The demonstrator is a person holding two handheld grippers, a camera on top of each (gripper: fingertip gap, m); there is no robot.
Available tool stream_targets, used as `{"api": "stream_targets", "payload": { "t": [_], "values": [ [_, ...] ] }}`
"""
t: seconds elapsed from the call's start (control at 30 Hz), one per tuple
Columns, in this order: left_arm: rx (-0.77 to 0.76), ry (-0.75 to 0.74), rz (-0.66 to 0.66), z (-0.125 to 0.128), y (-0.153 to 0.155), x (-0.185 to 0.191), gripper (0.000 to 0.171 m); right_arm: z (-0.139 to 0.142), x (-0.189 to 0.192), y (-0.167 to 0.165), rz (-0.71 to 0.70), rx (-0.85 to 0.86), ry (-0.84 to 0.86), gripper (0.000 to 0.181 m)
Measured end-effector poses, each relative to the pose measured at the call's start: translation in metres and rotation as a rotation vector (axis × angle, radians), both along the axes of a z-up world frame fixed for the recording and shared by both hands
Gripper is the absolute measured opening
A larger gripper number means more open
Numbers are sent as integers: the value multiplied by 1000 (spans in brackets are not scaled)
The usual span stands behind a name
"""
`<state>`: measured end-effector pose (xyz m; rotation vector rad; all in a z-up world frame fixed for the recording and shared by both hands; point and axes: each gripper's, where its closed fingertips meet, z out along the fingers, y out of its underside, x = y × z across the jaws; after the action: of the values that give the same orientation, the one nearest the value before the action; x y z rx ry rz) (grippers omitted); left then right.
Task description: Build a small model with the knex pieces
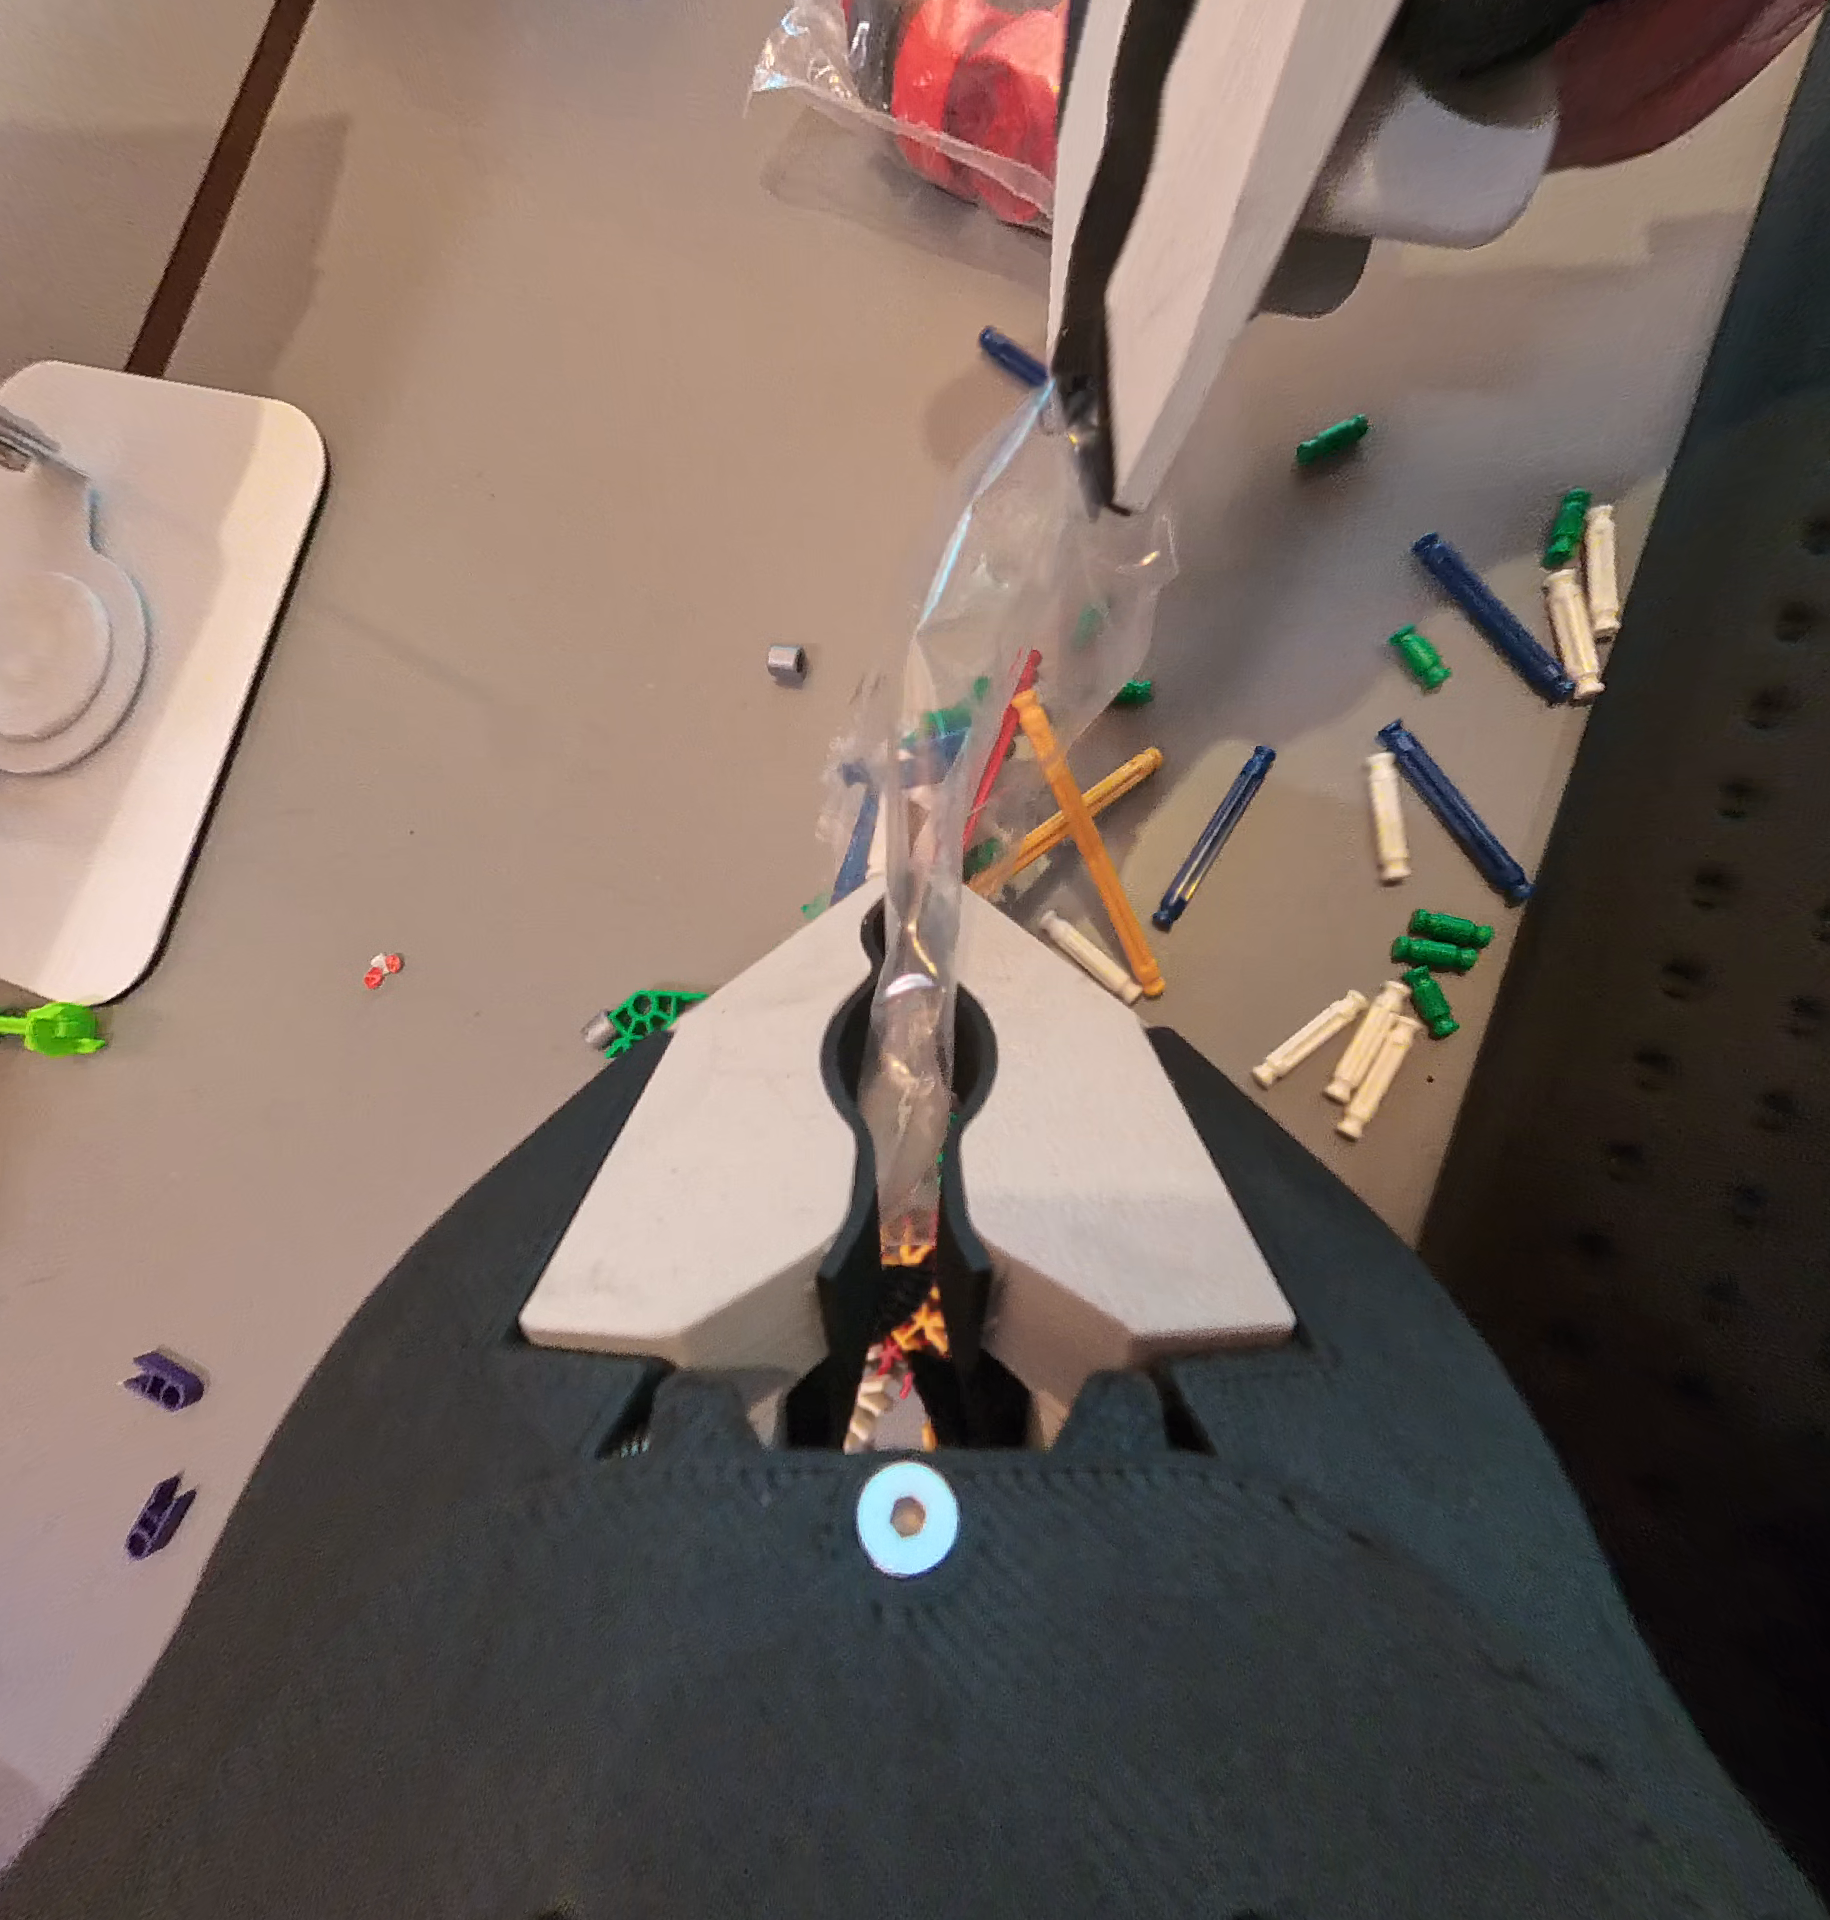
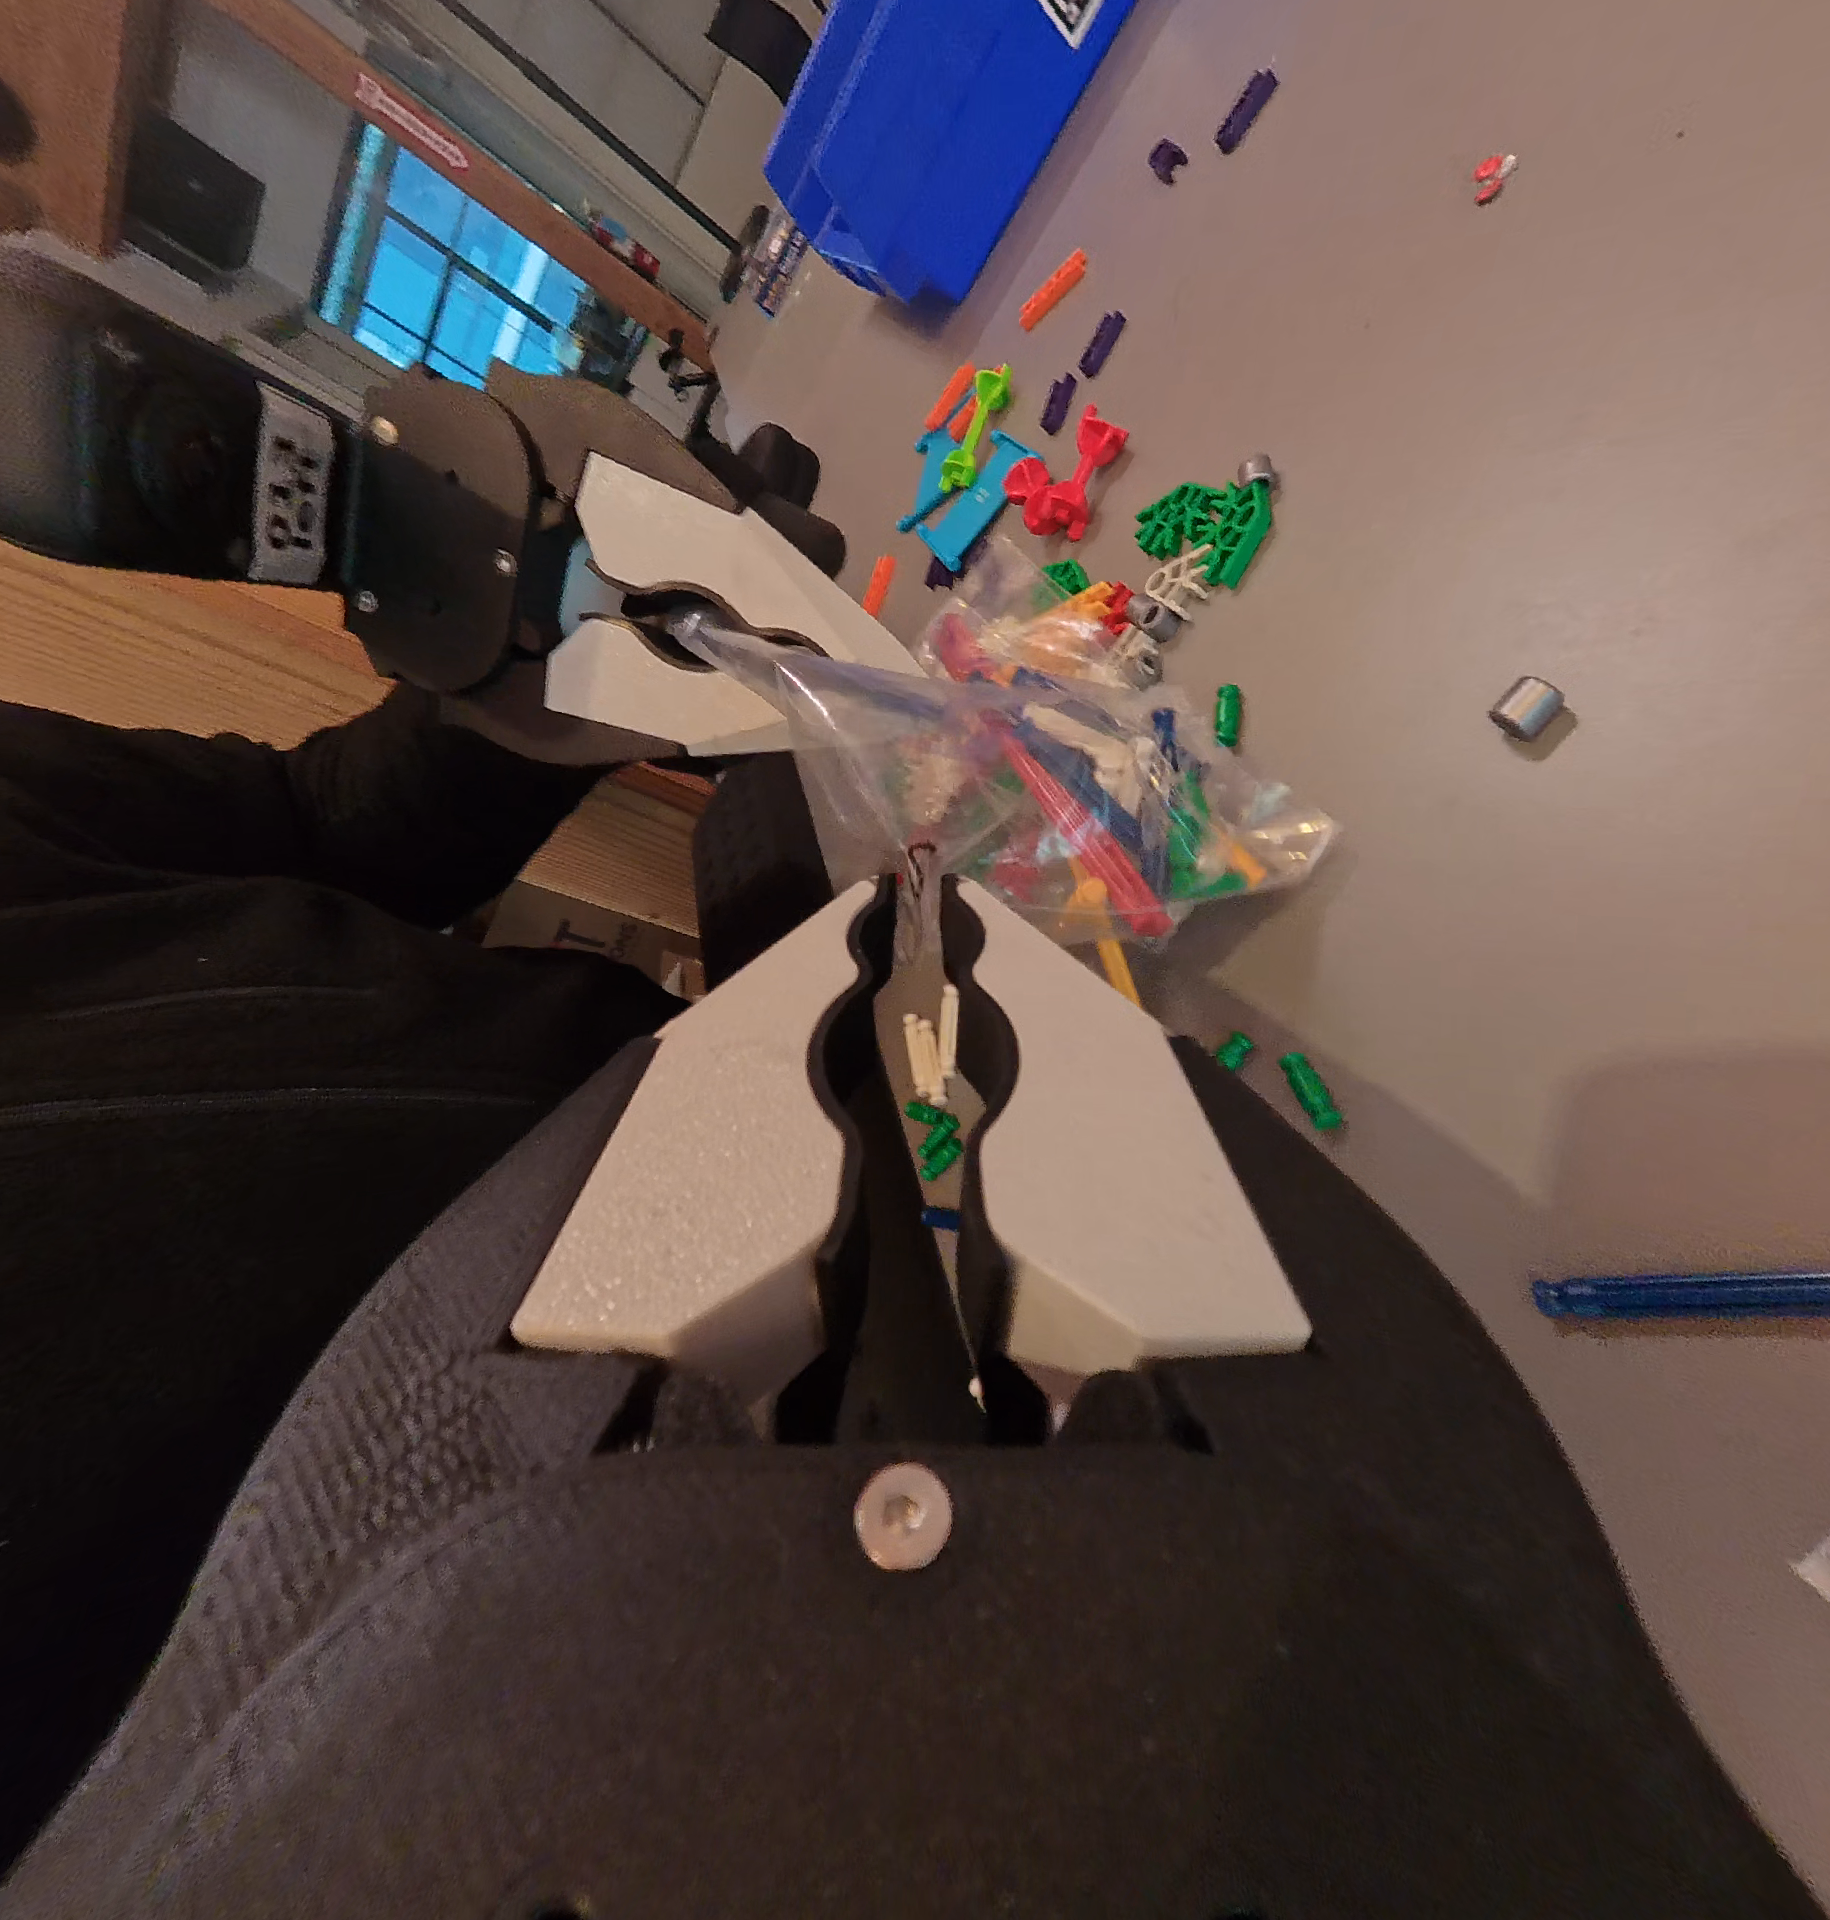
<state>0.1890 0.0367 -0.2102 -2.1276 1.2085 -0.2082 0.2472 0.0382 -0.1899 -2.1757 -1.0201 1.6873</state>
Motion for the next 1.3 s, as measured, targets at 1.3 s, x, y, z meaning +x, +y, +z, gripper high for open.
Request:
{"api": "stream_targets", "payload": {
  "t": [1.3],
  "values": [
    [-45, 243, -223, 34, -2, 9, 0, 15, -28, -11, 150, 702, -296, 50]
  ]
}}
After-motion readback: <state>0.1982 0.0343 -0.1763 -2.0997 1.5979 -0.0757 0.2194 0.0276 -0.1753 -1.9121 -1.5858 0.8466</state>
